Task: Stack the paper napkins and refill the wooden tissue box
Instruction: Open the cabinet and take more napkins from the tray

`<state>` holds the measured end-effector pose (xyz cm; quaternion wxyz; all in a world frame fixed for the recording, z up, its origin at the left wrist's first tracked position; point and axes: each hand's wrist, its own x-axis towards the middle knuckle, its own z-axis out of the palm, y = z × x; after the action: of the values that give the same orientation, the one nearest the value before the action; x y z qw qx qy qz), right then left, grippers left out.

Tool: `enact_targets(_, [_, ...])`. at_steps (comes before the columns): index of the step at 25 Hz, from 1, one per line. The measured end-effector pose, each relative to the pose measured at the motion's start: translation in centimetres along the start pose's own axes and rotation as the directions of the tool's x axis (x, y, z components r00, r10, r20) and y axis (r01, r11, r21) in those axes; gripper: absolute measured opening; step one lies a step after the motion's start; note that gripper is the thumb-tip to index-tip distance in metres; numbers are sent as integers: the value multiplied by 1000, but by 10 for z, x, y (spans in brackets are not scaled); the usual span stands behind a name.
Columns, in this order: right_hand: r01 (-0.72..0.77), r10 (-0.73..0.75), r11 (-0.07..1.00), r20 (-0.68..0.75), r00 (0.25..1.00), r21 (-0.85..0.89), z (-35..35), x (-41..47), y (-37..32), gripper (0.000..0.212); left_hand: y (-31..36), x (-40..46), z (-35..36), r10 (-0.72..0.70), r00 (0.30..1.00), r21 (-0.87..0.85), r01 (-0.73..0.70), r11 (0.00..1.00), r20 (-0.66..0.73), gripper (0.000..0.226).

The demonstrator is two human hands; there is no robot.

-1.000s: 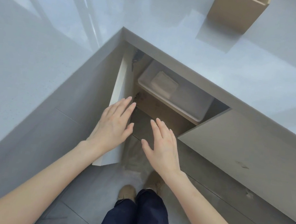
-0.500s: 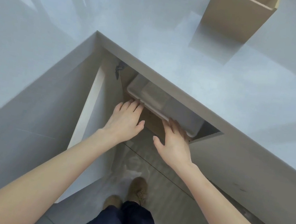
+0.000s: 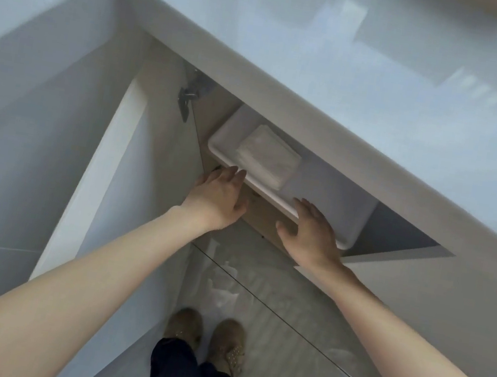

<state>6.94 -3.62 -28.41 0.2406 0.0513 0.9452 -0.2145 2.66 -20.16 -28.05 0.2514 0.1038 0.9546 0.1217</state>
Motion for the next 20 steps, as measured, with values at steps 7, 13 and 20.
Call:
enact_targets(7, [-88, 110, 960, -72, 991, 265, 25, 68, 11, 48, -21, 66, 13, -131, 988, -308, 99, 946, -85, 54])
enact_targets(13, [-210, 273, 899, -118, 955, 385, 39, 115, 11, 43, -17, 117, 23, -189, 978, -302, 154, 941, -92, 52])
enact_targets(20, [-293, 400, 752, -55, 915, 590, 34, 153, 3, 48, -15, 154, 42, -272, 957, -197, 248, 949, -106, 66])
